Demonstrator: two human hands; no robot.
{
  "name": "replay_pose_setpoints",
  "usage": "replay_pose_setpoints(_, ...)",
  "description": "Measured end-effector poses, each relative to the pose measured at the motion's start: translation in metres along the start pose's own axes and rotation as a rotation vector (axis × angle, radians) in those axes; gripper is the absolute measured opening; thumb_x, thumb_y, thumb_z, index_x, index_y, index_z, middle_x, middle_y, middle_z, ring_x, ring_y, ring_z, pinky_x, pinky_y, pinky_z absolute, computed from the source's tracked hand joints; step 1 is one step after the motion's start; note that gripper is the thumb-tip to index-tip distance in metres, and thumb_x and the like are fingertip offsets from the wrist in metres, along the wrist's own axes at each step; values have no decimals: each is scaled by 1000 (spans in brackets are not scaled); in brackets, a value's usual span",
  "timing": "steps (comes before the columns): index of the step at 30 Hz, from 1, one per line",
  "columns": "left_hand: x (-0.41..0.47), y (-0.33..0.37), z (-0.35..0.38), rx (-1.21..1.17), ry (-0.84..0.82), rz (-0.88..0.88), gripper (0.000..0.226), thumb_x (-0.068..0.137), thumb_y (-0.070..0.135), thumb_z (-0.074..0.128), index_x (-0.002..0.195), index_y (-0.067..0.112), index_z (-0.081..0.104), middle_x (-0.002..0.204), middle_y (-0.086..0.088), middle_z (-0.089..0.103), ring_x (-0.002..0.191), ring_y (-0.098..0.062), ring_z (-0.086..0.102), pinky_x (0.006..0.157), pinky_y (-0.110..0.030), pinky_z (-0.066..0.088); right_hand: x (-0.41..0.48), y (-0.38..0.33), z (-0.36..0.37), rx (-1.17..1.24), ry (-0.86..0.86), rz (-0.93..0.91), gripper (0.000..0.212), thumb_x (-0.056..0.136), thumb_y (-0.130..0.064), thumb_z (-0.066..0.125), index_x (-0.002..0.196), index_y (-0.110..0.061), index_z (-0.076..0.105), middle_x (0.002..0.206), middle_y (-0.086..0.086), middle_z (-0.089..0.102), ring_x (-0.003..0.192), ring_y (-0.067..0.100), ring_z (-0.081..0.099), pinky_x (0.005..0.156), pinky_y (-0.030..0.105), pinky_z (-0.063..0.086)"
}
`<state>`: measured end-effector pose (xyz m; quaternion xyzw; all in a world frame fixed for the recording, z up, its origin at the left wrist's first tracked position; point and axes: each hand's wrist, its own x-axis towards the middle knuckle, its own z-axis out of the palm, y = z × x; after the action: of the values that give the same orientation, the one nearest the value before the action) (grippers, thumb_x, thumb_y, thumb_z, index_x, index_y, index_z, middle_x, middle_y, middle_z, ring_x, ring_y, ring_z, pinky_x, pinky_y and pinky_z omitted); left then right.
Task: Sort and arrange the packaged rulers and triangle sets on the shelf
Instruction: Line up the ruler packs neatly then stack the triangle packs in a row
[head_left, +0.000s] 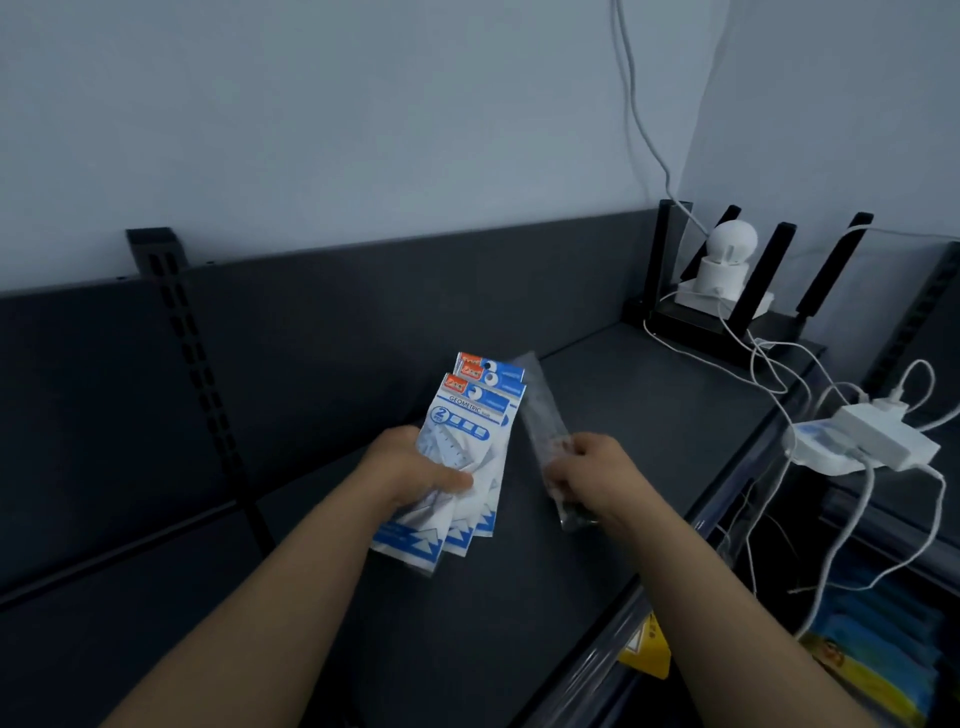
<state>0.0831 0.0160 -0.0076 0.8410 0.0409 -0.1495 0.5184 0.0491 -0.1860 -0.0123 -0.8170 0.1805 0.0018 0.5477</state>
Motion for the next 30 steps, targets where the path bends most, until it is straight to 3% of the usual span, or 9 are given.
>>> replay_pose_setpoints(2,-9,-4,-5,-53,16,16,33,65,8,86,91,16,67,89,-2,73,83,-19,70,78,-35,55,-7,0,11,114,-58,-18,12,84,-1,60,93,-8,61,74,9,66,54,16,60,47,24,49)
replay_pose_setpoints(4,-18,-10,-10,-109,40,27,31,66,7,85,91,15,67,87,-2,74,80,-19,71,77,-37,57,-12,0,23,180,-125,-43,19,81,1,64,99,-4,61,88,12,71,73,22,70,66,35,59)
replay_pose_setpoints(7,-35,-18,-21,-174,68,38,29,69,7,83,92,14,68,86,-2,75,77,-17,72,70,-34,58,-23,-7,41,201,-237,-72,20,81,4,66,99,-2,62,95,15,72,88,29,71,82,43,58)
replay_pose_setpoints(16,-108,-56,-73,-279,248,14,30,80,11,75,108,17,64,100,-1,74,90,-21,71,83,-46,57,-63,-41,94,128,-491,-300,17,84,-2,66,98,-11,63,93,3,73,80,15,72,70,29,58)
replay_pose_setpoints(24,-209,-108,-112,-302,605,-65,23,79,9,75,100,15,66,94,-2,75,83,-20,73,79,-44,59,-132,-54,166,96,-784,-387,10,86,-5,66,95,-10,67,91,6,74,81,18,72,76,36,59)
replay_pose_setpoints(30,-274,-135,-150,-250,810,-128,29,78,16,77,103,19,63,93,2,73,78,-14,71,63,-30,56,-192,-68,218,70,-888,-430,5,87,-6,65,88,-11,64,80,0,68,61,3,63,59,21,51)
